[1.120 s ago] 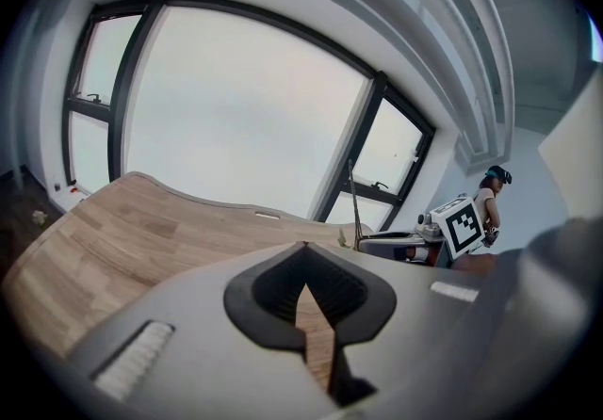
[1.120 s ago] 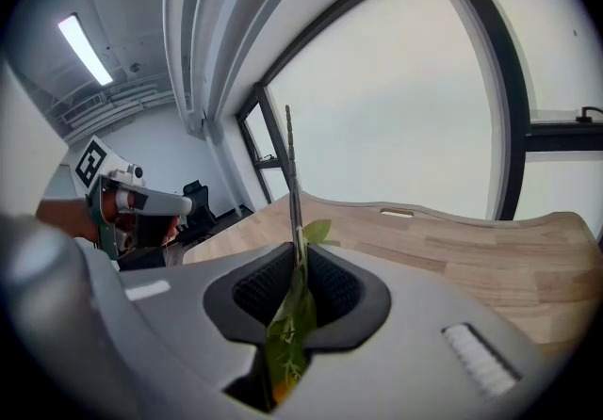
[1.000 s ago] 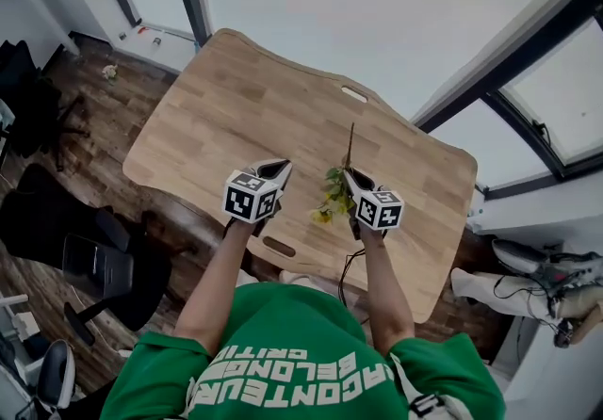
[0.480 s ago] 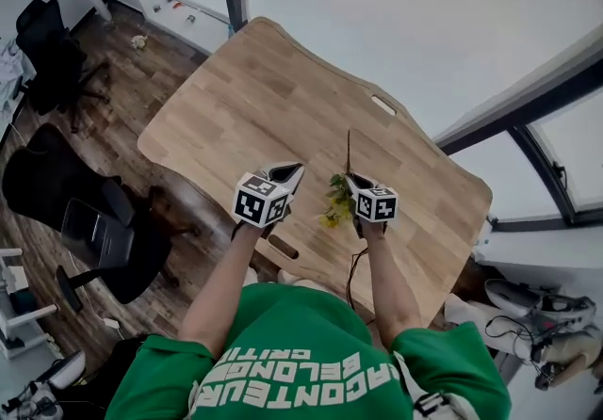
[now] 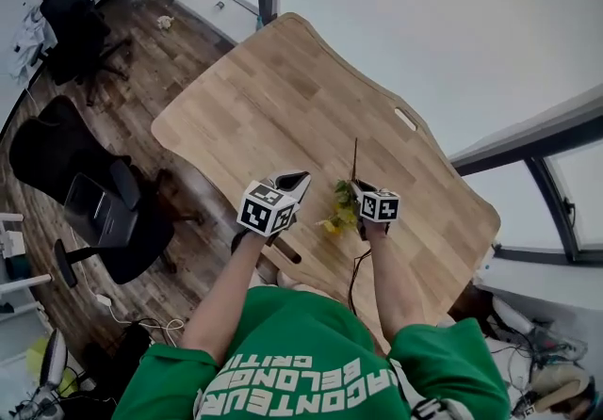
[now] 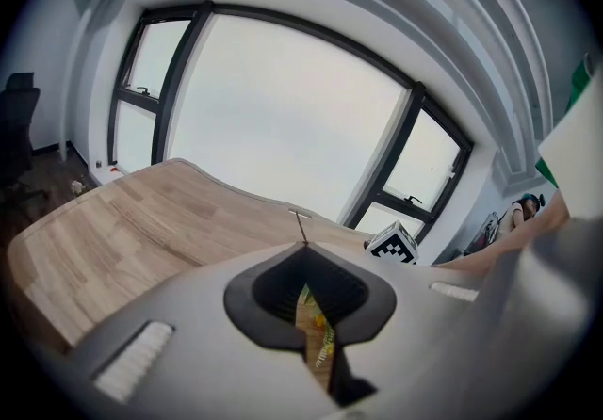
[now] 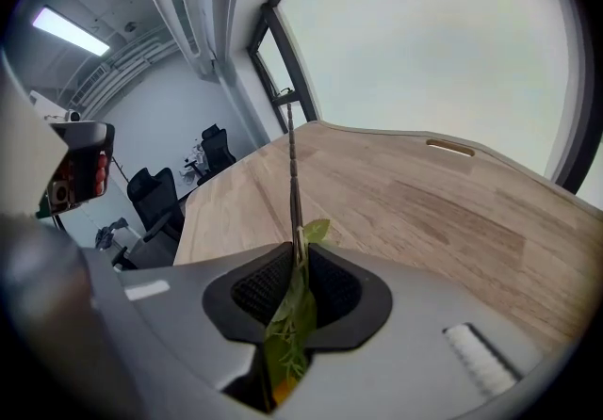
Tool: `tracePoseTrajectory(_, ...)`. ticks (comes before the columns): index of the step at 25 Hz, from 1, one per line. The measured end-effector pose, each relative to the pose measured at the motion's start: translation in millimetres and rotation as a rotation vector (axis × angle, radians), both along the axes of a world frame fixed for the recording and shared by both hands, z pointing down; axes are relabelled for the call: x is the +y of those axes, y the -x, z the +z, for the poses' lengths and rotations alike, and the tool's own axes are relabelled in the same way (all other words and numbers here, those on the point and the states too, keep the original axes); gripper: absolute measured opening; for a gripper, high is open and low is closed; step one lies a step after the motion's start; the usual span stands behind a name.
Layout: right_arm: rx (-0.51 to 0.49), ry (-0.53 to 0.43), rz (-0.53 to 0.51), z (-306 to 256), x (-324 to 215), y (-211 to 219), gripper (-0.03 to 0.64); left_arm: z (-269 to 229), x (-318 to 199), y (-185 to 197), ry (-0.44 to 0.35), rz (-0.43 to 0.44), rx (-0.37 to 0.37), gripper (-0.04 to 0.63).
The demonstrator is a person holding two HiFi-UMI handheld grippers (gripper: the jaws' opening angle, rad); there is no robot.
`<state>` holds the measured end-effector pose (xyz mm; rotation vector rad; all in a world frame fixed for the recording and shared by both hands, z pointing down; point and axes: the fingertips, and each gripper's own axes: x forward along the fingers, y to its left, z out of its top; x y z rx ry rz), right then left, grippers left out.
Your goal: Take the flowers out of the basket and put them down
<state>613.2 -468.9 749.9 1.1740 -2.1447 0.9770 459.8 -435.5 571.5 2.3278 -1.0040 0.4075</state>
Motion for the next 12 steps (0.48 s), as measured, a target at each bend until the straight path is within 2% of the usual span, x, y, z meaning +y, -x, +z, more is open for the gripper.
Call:
tracePoseTrajectory(8, -0.011, 0.049, -0.034, 27, -8, 12, 0.071, 6, 0, 11, 0.017, -0.040, -0.018, 0.018)
tracePoseTrajectory(12, 0.011, 0.076, -0.017, 38, -10, 11, 0.080, 10, 3, 17, 0.027, -0.057, -0.028, 0.018)
